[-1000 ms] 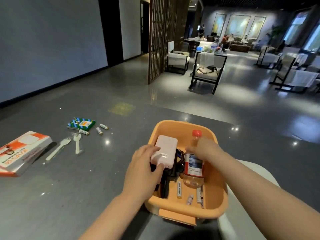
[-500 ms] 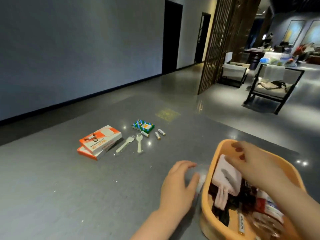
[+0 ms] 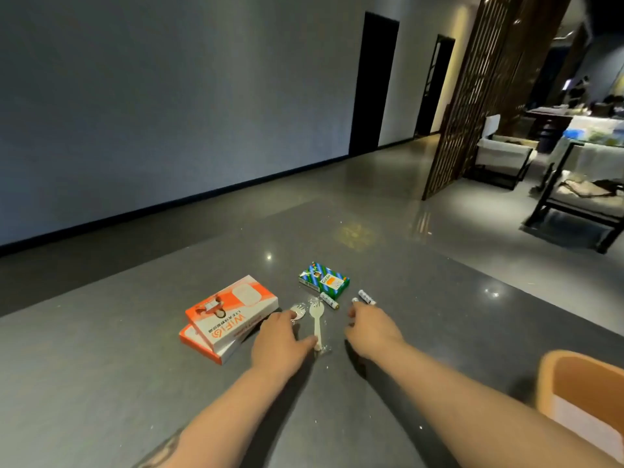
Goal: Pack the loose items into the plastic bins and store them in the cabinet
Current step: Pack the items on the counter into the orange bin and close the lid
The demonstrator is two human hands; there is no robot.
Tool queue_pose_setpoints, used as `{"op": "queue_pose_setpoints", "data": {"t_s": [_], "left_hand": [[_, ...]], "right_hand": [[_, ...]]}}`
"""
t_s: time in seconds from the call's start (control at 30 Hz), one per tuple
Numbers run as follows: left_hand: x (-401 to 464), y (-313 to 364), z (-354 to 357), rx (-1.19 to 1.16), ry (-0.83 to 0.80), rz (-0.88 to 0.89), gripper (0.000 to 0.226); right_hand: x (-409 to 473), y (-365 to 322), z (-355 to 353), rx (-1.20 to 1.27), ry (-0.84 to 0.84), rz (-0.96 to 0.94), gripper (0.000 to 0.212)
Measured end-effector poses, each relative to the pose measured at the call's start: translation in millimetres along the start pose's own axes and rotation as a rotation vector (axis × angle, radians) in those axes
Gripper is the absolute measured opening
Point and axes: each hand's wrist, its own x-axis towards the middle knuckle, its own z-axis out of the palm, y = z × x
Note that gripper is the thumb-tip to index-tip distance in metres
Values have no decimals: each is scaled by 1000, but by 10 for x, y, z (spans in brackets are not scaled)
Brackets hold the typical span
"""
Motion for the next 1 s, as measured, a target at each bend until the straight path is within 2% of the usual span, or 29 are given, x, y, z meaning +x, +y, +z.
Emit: {"op": "queue_pose_setpoints", "data": {"t_s": [0.07,0.17,0.3,0.47,0.57,0.67,0.83,1.0], "left_hand": [[152,42,159,109,-10,6,75],[276,61,352,207,47,15,77],[356,38,443,193,79,-18,61],[376,87,422,47,7,-35,41],[366,106,398,40,-59,-65,40],[331,107,366,89,-114,-72,51],[143,106,313,113,-148,-4,27],[-285,82,222,152,-175,41,25]], "right_hand": [[276,79,56,-30,56,38,42],[576,205,104,-68,121,73,49],[819,277,170,-49,92,33,53],[877,285,207,-74,111,-12,29],[817,291,192,-59,92,-28,23],[674,291,176,-89,37,-34,24],[263,276,227,-138,-67,-70,29],[-235,262,282,-165,-118,-85,29]]}}
